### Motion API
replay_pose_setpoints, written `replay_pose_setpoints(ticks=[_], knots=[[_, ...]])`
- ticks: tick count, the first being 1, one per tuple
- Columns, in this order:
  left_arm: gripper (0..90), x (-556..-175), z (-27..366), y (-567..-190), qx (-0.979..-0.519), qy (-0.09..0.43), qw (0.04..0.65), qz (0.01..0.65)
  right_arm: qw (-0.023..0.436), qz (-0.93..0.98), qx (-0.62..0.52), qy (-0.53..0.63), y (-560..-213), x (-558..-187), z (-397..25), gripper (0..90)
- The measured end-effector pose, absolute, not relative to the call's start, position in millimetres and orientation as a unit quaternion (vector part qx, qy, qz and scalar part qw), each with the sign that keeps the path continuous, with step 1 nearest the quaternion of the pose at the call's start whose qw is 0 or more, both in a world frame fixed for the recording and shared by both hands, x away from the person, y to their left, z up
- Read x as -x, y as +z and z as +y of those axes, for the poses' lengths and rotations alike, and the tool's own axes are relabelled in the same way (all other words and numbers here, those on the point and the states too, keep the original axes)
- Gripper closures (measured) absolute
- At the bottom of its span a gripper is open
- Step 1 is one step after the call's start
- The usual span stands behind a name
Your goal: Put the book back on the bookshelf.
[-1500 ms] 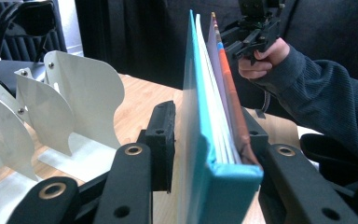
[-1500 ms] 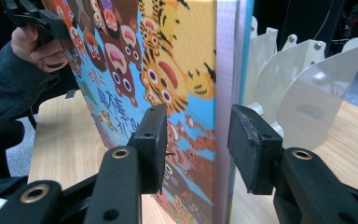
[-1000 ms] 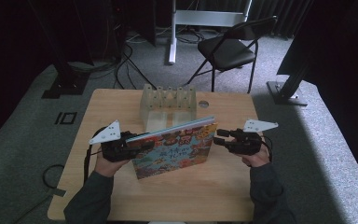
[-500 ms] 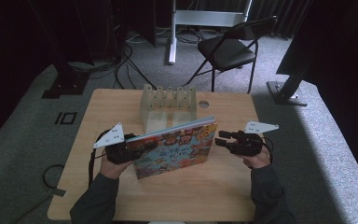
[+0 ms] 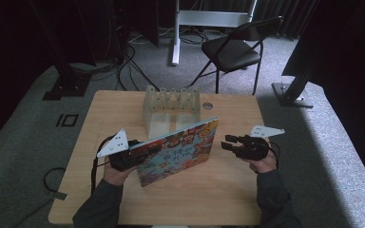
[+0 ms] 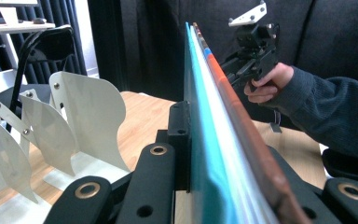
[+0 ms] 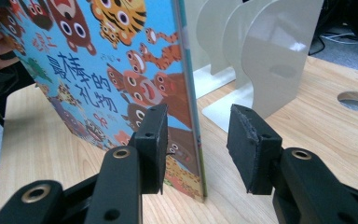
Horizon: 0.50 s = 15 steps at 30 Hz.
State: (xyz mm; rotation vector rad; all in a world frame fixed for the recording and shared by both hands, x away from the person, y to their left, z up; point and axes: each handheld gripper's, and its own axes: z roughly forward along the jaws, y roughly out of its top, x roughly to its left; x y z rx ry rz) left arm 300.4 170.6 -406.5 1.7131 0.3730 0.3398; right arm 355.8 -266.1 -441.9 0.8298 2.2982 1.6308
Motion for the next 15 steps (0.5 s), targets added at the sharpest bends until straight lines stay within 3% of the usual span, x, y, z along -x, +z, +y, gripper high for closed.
replay_pose_setpoints(ticks=[15], knots=[[74.0,-302.3,169.4,-411.0,-0.721,0.132,0.658,0.174,0.111,0.785,-0.296,0.533,-452.4,-356.6,-267.9,57.6]])
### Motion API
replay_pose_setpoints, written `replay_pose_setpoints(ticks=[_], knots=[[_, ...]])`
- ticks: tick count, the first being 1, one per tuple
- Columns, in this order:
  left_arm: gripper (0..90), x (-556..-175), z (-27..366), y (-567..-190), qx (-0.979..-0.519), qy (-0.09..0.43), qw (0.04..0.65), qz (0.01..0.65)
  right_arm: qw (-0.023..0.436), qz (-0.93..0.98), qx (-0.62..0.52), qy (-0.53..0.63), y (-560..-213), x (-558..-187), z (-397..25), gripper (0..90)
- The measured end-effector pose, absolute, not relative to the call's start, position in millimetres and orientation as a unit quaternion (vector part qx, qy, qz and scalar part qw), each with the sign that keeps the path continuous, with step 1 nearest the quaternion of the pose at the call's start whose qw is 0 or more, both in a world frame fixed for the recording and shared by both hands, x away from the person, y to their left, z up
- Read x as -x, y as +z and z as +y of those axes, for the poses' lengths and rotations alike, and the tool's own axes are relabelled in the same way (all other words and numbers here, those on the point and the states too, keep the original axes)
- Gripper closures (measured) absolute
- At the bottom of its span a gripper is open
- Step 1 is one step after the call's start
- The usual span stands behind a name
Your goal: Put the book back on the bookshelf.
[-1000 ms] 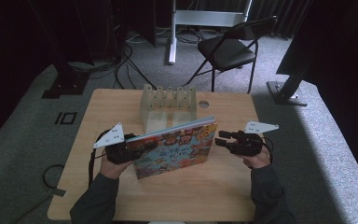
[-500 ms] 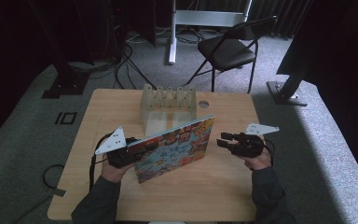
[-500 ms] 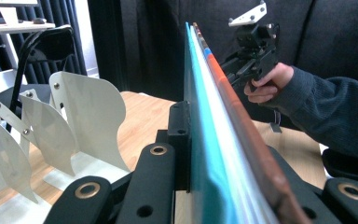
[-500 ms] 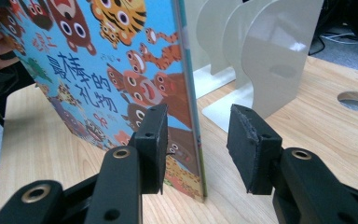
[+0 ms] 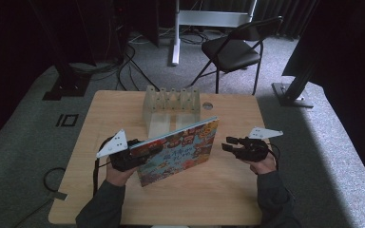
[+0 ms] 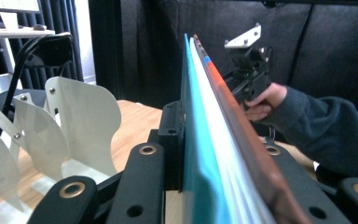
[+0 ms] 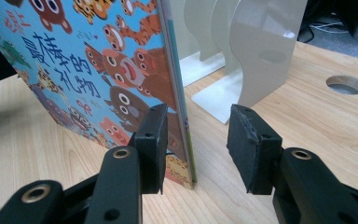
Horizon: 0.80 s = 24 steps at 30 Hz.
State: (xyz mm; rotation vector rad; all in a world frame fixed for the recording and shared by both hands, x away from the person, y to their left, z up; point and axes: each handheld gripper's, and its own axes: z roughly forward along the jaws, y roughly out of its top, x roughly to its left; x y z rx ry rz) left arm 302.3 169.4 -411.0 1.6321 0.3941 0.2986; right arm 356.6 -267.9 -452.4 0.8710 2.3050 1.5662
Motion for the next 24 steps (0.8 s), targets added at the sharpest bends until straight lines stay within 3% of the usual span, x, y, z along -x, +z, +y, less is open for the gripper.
replay_pose_setpoints(ticks=[24], knots=[[79.0,-301,166,-414,-0.728,0.152,0.648,0.167,0.128,0.798,-0.337,0.484,-486,-354,-274,55.7]])
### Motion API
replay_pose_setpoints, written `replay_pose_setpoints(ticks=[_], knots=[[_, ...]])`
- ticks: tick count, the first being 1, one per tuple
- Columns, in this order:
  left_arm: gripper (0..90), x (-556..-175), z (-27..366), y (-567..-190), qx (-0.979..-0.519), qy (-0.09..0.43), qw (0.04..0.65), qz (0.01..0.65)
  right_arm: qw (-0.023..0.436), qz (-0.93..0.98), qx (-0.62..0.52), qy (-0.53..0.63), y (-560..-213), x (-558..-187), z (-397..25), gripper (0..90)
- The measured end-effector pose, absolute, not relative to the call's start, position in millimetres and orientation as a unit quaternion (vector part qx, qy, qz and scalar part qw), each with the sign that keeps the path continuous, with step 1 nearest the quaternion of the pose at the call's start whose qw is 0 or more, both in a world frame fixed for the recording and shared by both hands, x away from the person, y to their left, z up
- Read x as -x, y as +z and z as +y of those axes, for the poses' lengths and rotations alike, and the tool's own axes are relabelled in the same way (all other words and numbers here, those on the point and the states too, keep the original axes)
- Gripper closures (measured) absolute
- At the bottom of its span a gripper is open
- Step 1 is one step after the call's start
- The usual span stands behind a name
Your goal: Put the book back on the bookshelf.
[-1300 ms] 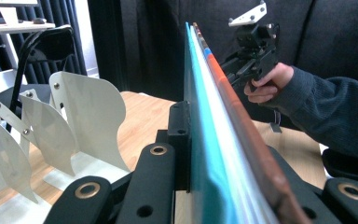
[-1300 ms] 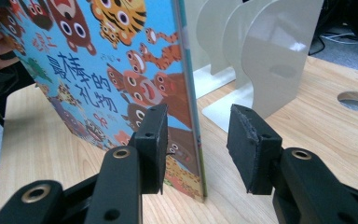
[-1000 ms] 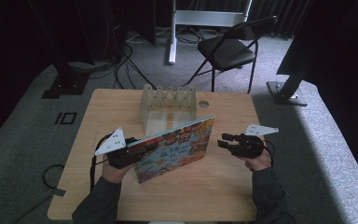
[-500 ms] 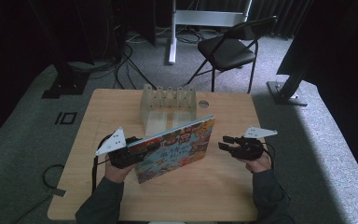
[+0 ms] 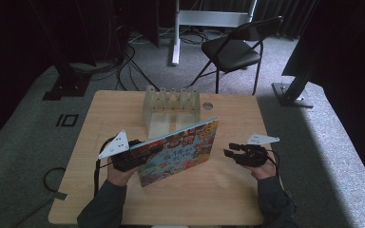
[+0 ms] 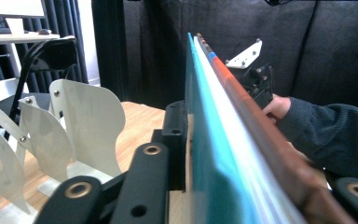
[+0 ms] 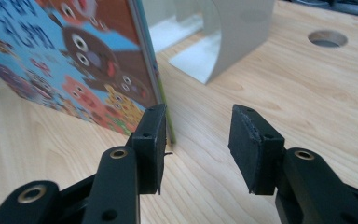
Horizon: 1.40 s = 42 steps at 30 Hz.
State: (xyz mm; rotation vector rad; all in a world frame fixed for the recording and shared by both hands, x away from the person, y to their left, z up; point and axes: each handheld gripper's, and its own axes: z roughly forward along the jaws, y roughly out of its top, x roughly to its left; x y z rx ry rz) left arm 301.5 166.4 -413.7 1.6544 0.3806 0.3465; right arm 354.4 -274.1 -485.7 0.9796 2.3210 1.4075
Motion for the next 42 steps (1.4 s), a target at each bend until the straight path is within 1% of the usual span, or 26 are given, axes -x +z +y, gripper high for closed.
replay_pose_setpoints(ticks=[3,19,31,33,35,42], knots=[[79.8,-301,166,-414,-0.727,0.153,0.648,0.169,0.144,0.806,-0.342,0.462,-493,-354,-271,54.0],[80.4,-297,164,-414,-0.725,0.161,0.646,0.176,0.185,0.811,-0.373,0.41,-513,-353,-268,45.6],[80.5,-295,161,-414,-0.721,0.166,0.648,0.183,0.194,0.8,-0.414,0.389,-534,-353,-276,36.7],[80.6,-294,160,-414,-0.721,0.168,0.646,0.185,0.195,0.8,-0.419,0.384,-536,-354,-276,34.1],[80.7,-293,160,-414,-0.721,0.168,0.646,0.184,0.186,0.797,-0.426,0.385,-538,-355,-277,30.0],[80.8,-291,158,-413,-0.721,0.171,0.646,0.183,0.201,0.796,-0.439,0.364,-544,-356,-278,27.6]])
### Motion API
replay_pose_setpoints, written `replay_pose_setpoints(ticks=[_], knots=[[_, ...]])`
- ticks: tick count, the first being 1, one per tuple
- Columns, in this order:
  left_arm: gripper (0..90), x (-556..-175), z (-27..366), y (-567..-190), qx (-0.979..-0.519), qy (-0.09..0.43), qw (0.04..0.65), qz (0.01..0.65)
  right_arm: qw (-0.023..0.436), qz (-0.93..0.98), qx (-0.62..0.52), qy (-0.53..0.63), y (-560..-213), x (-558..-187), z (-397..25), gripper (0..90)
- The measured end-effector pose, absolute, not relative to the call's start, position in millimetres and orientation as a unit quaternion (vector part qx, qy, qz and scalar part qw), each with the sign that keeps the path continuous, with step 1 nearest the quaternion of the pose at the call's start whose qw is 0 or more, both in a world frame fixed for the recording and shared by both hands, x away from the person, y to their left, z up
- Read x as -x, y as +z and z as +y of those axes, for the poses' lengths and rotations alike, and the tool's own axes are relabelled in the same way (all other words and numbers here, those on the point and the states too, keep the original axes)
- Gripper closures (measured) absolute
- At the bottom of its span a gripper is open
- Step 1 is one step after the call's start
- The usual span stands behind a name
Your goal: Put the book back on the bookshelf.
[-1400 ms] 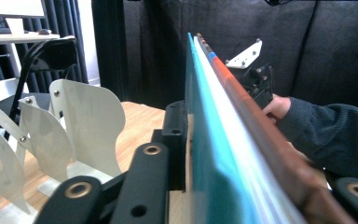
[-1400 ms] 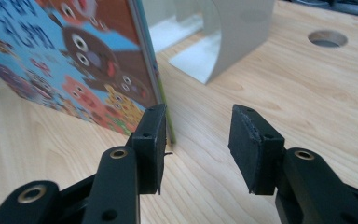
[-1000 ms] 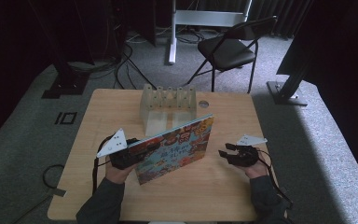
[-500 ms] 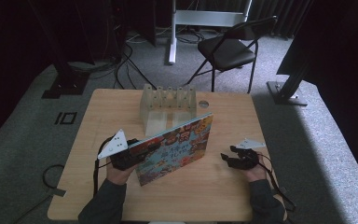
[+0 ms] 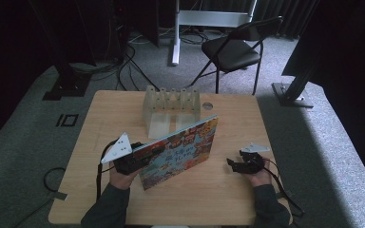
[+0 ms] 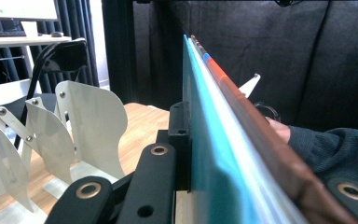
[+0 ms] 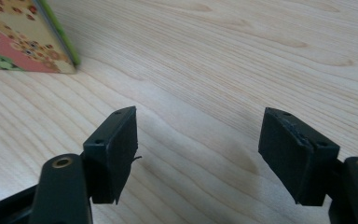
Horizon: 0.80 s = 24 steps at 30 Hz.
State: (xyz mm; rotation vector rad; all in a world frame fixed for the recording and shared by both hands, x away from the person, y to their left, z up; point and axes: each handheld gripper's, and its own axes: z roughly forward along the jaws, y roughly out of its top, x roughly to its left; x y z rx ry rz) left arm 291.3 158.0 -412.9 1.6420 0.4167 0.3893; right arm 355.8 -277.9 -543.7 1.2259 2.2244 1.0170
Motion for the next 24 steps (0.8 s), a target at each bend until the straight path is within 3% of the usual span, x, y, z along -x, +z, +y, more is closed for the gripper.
replay_pose_setpoints(ticks=[24], knots=[[80.8,-282,172,-408,-0.715,0.19,0.639,0.208,0.211,0.793,-0.451,0.351,-553,-358,-277,17.9]])
